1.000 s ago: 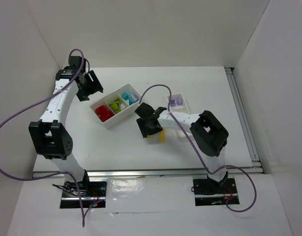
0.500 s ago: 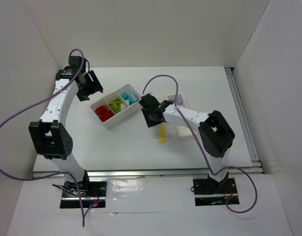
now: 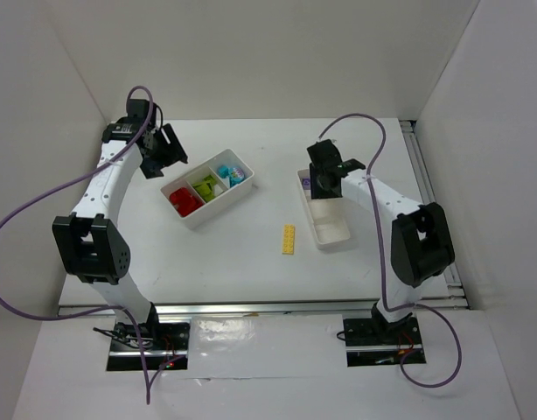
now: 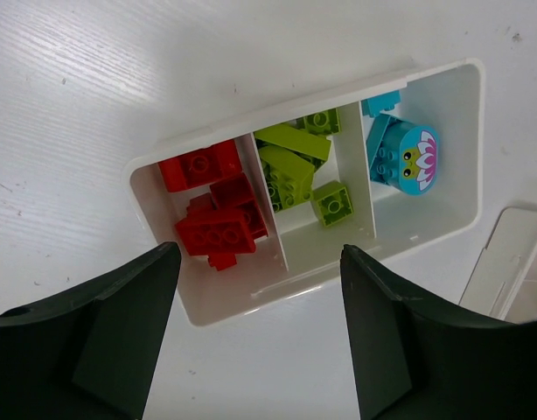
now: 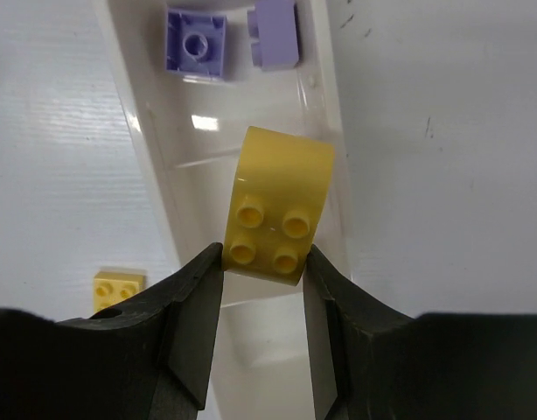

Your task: Sort the legos into containers by color

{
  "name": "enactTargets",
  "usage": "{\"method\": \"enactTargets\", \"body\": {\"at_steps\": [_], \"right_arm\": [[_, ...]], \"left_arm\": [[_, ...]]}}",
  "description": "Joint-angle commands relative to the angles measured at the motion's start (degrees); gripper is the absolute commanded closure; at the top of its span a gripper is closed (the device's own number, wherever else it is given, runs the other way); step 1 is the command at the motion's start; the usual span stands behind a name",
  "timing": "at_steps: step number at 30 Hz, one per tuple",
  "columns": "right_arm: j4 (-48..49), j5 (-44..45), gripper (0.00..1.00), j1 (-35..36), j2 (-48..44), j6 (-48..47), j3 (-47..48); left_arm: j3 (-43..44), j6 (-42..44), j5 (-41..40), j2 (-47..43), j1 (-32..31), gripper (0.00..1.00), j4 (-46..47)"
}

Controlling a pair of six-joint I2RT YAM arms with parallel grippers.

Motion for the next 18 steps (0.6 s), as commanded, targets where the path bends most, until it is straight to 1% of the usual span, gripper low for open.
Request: {"method": "enactTargets", "body": {"at_steps": [1, 4, 5, 8, 10, 12, 14, 15, 16, 17, 18], "right_arm": [[-0.9, -1.3, 0.64, 0.2, 0.8, 0.2, -1.5], [-0.9, -0.8, 0.51, 0.2, 1.4, 0.7, -2.1], [-0.9, -0.8, 0.42, 0.2, 1.4, 1.3, -2.1], [-0.9, -0.8, 0.33, 0.2, 0.9, 1.3, -1.4], [-1.7, -0.8, 0.33, 0.2, -0.2, 1.8, -0.8], [-1.7, -0.2, 0.33, 1.8, -1.5, 1.8, -0.8], [-2.2, -0.2, 0.40, 3.8, -4.1, 1.8, -1.5], [-1.6, -1.4, 0.44, 6.4, -4.9, 1.8, -2.1], [-1.1, -2.5, 0.45, 7.8, -5.7, 1.2, -2.1], [-1.1, -3.6, 0.45, 9.2, -6.3, 1.2, -3.0], [-0.2, -5.3, 0.43, 10.7, -6.4, 1.2, -3.6]], "left_arm": [[1.7, -0.3, 0.7, 0.5, -0.4, 0.16, 0.9], [1.7, -0.3, 0.7, 0.5, -0.4, 0.16, 0.9], [1.7, -0.3, 0.7, 0.5, -0.4, 0.16, 0.9], [2.3, -0.3, 0.7, 1.0, -0.9, 0.16, 0.9], [2.3, -0.3, 0.7, 1.0, -0.9, 0.16, 0.9], [2.3, -0.3, 0.7, 1.0, -0.9, 0.16, 0.9], [2.3, -0.3, 0.7, 1.0, -0.9, 0.16, 0.9], [2.3, -0.3, 0.7, 1.0, -0.9, 0.16, 0.9], [2.3, -0.3, 0.7, 1.0, -0.9, 0.16, 0.9], [2.3, -0.3, 0.7, 1.0, -0.9, 0.16, 0.9], [2.3, -0.3, 0.7, 1.0, -0.9, 0.16, 0.9]]}}
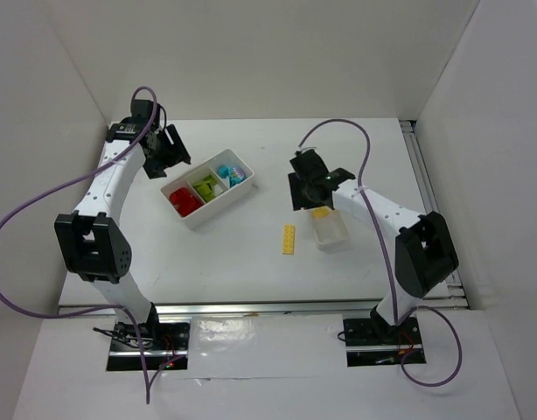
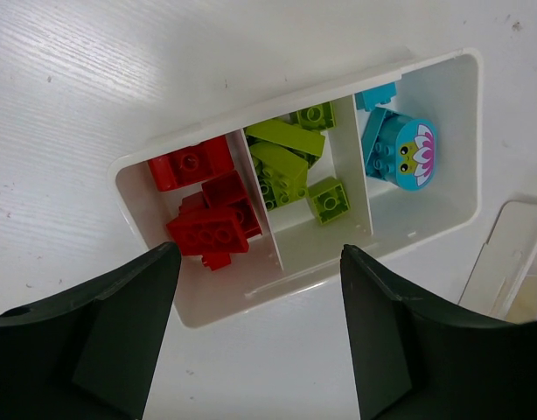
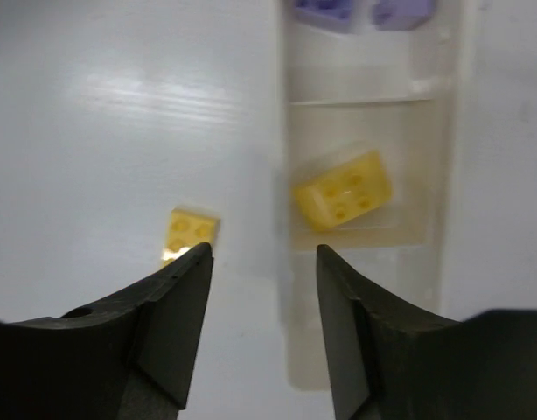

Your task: Sort the legos into containers by color

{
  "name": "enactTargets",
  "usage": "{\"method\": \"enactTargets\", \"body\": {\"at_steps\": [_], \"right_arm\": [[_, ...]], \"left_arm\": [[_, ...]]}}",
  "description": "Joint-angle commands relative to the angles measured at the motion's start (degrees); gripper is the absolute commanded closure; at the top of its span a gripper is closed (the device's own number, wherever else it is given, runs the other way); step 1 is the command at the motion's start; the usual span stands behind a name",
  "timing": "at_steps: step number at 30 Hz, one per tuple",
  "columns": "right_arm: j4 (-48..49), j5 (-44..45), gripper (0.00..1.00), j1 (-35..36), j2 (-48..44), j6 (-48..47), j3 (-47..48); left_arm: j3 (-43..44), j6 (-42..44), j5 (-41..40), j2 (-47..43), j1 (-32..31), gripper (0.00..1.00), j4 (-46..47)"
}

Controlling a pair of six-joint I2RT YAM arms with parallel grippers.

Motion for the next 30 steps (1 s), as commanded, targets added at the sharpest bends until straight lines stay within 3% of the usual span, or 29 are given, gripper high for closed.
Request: {"method": "enactTargets", "body": {"at_steps": [1, 5, 17, 21, 22, 25, 27, 30], "right_arm": [[0.0, -4.1, 0.39, 6.9, -3.7, 0.4, -0.8], [-1.4, -4.1, 0.30, 12.1, 1.4, 4.1, -1.9], [2.8, -5.5, 0.28, 13.2, 9.6, 6.4, -5.8], [4.6, -5.5, 0.39, 13.2, 10.8, 5.2, -6.4], [5.3, -6.1, 0.51, 13.2, 11.6, 5.2, -5.7], [5.3, -5.4, 0.73, 13.2, 12.3, 4.7, -4.4], [4.8, -3.4, 0.79, 13.2, 11.0, 4.7, -3.4], [3.4, 1.5, 0.79, 13.2, 6.8, 4.7, -0.8]], "left_arm": [[2.3, -0.3, 0.5, 0.3, -0.2, 0.16, 0.6], [2.3, -0.3, 0.5, 0.3, -0.2, 0.16, 0.6], [2.3, 0.2, 0.5, 0.3, -0.2, 0.16, 0.6], [1.7, 0.2, 0.5, 0.3, -0.2, 0.16, 0.6], [1.7, 0.2, 0.5, 0.3, -0.2, 0.16, 0.6], [1.7, 0.2, 0.5, 0.3, -0.2, 0.16, 0.6], [1.7, 0.2, 0.5, 0.3, -0.2, 0.16, 0.6], [1.7, 0.2, -0.1, 0.3, -0.2, 0.16, 0.6]]}}
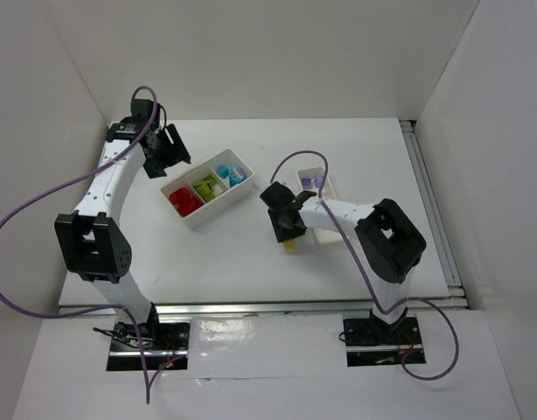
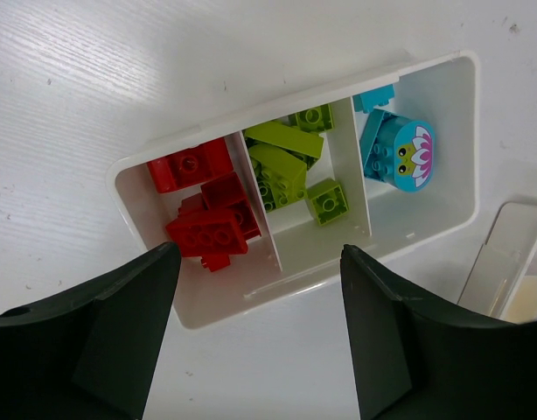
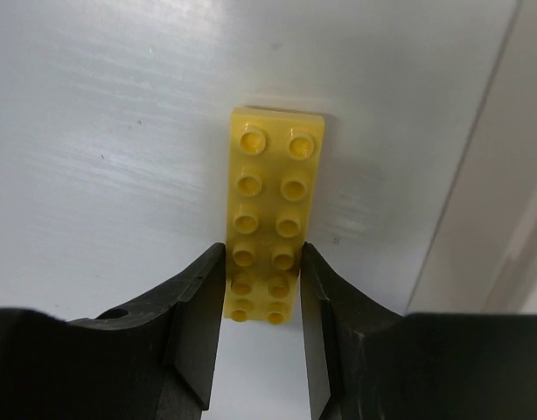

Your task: Sort the legos into containers by color

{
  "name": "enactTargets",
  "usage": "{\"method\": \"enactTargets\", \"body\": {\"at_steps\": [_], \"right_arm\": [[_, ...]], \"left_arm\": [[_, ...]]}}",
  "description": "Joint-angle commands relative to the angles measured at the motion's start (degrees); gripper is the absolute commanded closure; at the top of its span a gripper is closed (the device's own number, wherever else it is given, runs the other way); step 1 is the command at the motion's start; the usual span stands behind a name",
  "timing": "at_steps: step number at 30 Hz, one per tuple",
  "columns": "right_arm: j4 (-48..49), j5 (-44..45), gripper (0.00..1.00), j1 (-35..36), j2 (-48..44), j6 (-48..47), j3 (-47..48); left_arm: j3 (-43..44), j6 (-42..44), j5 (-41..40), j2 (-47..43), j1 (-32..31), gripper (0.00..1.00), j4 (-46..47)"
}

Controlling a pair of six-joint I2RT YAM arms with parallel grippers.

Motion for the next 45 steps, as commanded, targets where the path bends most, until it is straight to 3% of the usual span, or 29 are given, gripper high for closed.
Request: {"method": "enactTargets", "body": {"at_steps": [1, 8, 17, 23, 35, 39, 40, 43, 45], "right_arm": [[-0.3, 7.3, 0.79, 0.3, -4.7, -0.3, 4.7], [-3.3, 20.1, 0.79, -3.7, -12.5, 6.3, 6.7], [-2.6, 29.9, 0.78, -9.3, -11.3, 24.0, 3.5], [2.7, 31.6, 0.77, -10.0, -11.8, 25.3, 0.8], [4.4, 31.0, 0.73, -12.2, -8.6, 31.1, -1.8], [5.8, 28.9, 0.50, -12.8, -7.4, 30.4, -1.8], [5.8, 28.9, 0.34, -12.8, -7.4, 30.4, -1.8], [6.4, 28.9, 0.22, -12.8, -8.2, 29.9, -2.3], [6.4, 28.9, 0.22, -12.8, -9.9, 29.3, -2.3]], "left_arm": [[1.5, 0.2, 0.0, 0.2, -0.2, 0.16, 0.6], [2.0, 0.2, 0.5, 0.8, -0.2, 0.18, 0.6], [2.0, 0.2, 0.5, 0.8, -0.2, 0.18, 0.6], [2.6, 0.2, 0.0, 1.3, -0.2, 0.18, 0.6], [3.2, 0.2, 0.5, 1.3, -0.2, 0.18, 0.6], [3.7, 0.2, 0.5, 1.3, -0.2, 0.18, 0.6], [3.7, 0.2, 0.5, 1.3, -0.2, 0.18, 0.6], [3.7, 0.2, 0.5, 1.3, -0.2, 0.18, 0.6], [3.7, 0.2, 0.5, 1.3, -0.2, 0.18, 0.6]]}}
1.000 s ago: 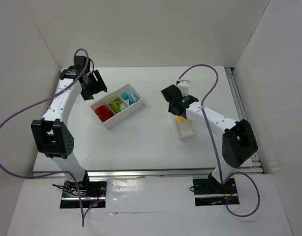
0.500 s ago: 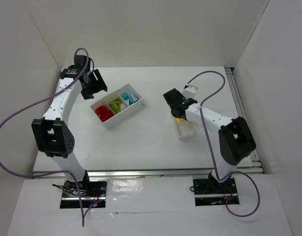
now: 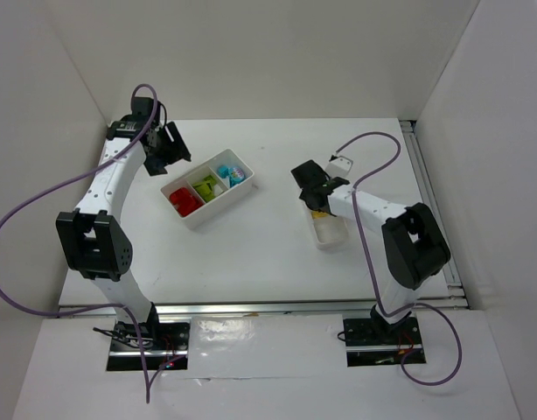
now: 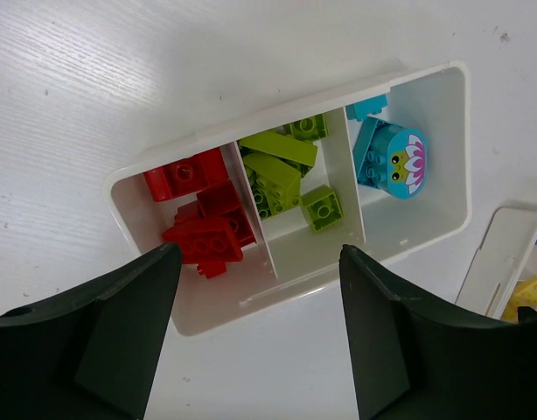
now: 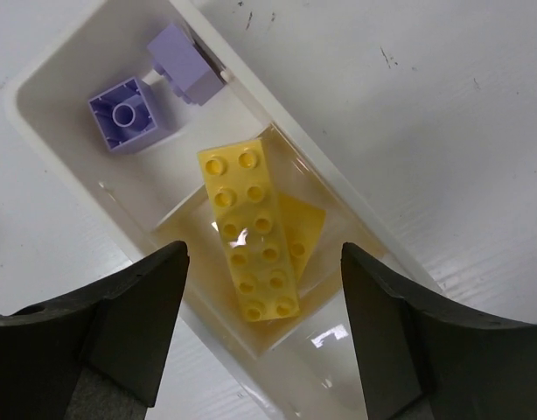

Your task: Sort the legos into containers by color

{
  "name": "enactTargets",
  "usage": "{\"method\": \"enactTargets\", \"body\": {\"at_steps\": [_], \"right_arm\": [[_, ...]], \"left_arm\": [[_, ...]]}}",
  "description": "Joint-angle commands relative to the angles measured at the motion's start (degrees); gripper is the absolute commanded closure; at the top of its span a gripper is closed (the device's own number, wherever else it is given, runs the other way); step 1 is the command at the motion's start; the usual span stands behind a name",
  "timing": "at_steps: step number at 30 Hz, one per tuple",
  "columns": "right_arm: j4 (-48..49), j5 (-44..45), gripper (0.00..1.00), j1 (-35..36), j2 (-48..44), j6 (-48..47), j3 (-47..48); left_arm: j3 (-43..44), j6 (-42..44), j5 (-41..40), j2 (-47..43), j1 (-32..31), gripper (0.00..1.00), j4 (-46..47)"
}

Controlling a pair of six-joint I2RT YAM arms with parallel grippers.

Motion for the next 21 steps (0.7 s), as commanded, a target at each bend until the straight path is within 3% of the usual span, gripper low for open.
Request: {"method": "enactTargets", "body": {"at_steps": [1, 10, 14, 21], "right_arm": [[2.5, 1.2, 0.22, -0.4, -3.0, 0.4, -0.5], [-2.0, 4.7, 0.19, -3.7, -13.4, -2.1, 0.5], [-4.2, 6.0, 0.00, -10.3, -18.3, -2.9, -0.1], [-8.9, 1.4, 0.00, -22.7, -21.2, -5.7, -0.1]], "left_arm": [[2.1, 0.2, 0.5, 0.3, -0.2, 0.18, 0.5], [2.7, 0.2, 1.0, 0.3, -0.2, 0.18, 0.5], [2.7, 0.7, 1.0, 0.3, -0.7, 0.18, 0.5], [3.7, 0.7, 1.0, 0.9, -0.7, 0.18, 0.5]]}}
